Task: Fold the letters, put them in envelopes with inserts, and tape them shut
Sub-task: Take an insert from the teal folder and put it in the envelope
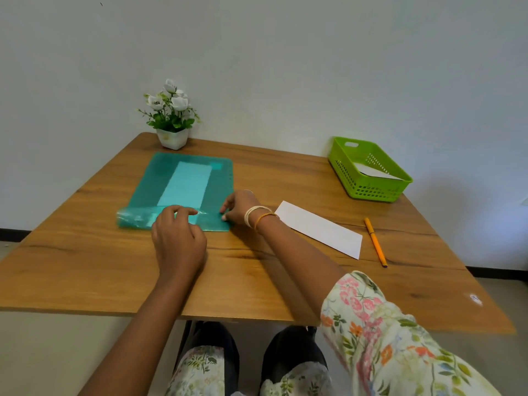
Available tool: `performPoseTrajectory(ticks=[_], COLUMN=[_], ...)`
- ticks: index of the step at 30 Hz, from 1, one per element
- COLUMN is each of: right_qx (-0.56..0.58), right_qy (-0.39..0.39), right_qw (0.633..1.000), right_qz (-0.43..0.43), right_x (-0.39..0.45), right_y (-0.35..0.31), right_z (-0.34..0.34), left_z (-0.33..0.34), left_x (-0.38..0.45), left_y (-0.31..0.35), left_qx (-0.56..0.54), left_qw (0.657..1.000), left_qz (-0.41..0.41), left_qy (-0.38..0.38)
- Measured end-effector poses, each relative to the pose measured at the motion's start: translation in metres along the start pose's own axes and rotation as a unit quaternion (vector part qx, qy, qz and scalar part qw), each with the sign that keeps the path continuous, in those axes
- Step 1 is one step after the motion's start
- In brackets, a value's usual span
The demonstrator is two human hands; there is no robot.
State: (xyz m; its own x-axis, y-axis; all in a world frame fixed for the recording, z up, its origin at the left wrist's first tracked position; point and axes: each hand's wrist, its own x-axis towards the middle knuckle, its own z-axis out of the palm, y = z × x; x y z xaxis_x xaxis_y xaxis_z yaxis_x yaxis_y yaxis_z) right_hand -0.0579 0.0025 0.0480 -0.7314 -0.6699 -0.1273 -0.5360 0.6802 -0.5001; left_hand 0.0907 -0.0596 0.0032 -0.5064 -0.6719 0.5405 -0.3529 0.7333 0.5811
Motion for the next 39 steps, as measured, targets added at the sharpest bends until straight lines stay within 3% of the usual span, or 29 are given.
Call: performPoseTrajectory(ticks=[7,12,16,18,22,29,34,39], right_qx=[-0.108,-0.135,-0.072,-0.098,-0.191,-0.172,-0.15,-0.047], right_qy=[0.039,0.078,0.006,-0.05,-0.03,0.105,0.105,0.098], right_qw=[0.993,0.986,0.994,0.99,0.974,0.962,0.964,0.982], right_qz=[0.01,-0.053,-0.076,-0.089,-0.114,-0.182,-0.193,-0.155], right_x=[-0.013,-0.029,-0.04,-0.043,-0.04,-0.058,-0.078,-0.089], right_y=[0.033,0.027,0.018,0.015,0.017,0.045,0.056,0.066], right_z=[-0.024,-0.019,-0.021,-0.02,-0.021,-0.011,-0.001,0.007], left_z=[0.012,0.01,0.01,0.01,0.007,-0.007,0.001,0.001], left_x=[-0.003,-0.001,0.0,0.0,-0.002,-0.003,0.0,0.002], left_y=[-0.003,0.001,0.002,0.0,0.0,0.003,0.0,0.001], left_qx=[0.139,0.18,0.146,0.11,0.048,-0.151,-0.064,0.003], left_qw=[0.979,0.967,0.966,0.968,0.985,0.986,0.989,0.981], left_qz=[0.03,0.09,0.149,0.158,0.128,-0.01,-0.017,-0.03], left_qy=[-0.145,-0.155,-0.153,-0.161,-0.109,-0.073,-0.132,-0.194])
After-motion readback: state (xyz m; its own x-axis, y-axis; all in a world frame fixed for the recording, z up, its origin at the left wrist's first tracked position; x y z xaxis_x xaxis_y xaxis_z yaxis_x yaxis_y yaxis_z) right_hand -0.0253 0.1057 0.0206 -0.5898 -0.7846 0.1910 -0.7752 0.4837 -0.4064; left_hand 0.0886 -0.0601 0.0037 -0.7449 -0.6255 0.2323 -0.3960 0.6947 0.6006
